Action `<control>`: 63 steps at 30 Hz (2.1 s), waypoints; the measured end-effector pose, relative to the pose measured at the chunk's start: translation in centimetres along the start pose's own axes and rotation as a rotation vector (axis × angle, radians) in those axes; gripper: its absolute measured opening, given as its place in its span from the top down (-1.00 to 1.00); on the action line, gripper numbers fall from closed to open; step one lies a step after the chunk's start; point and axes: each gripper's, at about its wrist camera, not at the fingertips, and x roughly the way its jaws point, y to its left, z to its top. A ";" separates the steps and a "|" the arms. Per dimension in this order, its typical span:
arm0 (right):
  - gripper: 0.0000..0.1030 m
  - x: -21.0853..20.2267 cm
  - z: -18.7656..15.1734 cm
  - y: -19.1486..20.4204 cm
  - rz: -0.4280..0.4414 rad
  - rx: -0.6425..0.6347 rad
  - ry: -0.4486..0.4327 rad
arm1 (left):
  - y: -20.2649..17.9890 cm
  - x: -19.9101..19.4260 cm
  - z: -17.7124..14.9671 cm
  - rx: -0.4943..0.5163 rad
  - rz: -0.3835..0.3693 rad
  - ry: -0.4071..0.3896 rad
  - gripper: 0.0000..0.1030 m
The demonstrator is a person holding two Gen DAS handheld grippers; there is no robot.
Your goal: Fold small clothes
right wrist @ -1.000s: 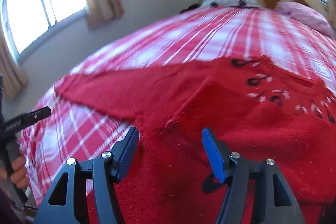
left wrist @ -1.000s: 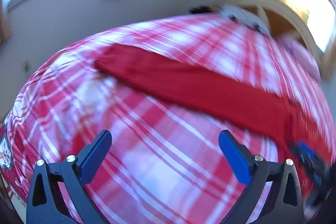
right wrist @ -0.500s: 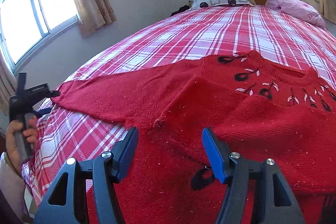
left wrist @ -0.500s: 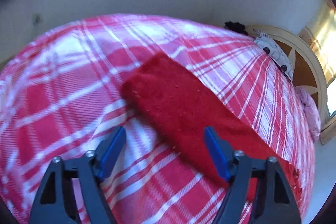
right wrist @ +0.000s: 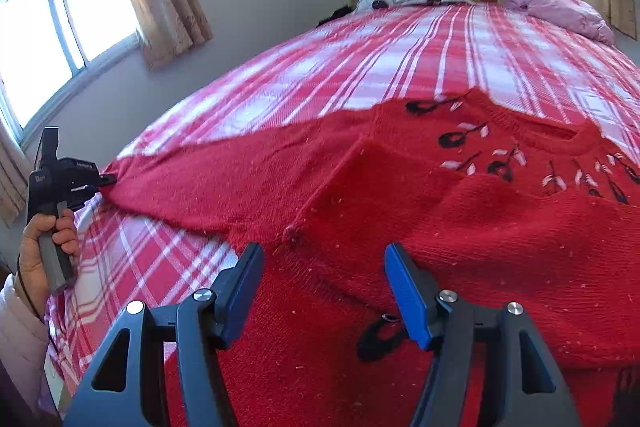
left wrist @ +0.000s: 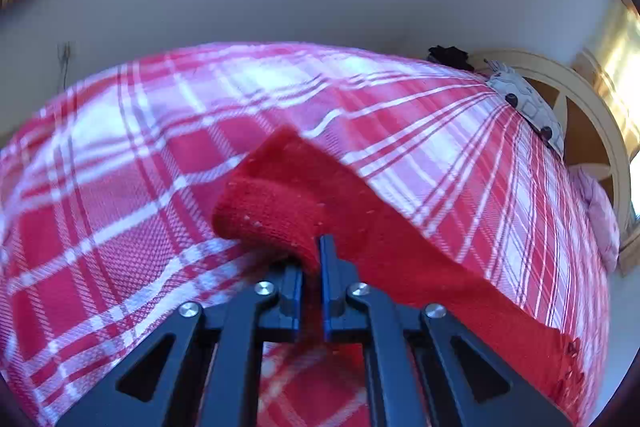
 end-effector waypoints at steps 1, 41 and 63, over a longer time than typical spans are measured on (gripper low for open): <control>-0.25 -0.9 0.1 -0.3 0.000 0.019 -0.034 | -0.8 -0.8 0.0 0.026 -0.007 -0.021 0.87; -0.25 -5.7 -0.2 -8.7 -0.087 0.365 0.008 | -15.3 -15.1 -18.8 0.620 -0.295 -0.046 -0.72; 0.79 -13.4 11.6 -2.5 -0.097 -0.031 -0.159 | -14.0 -10.6 -18.3 0.387 -0.296 0.101 -0.72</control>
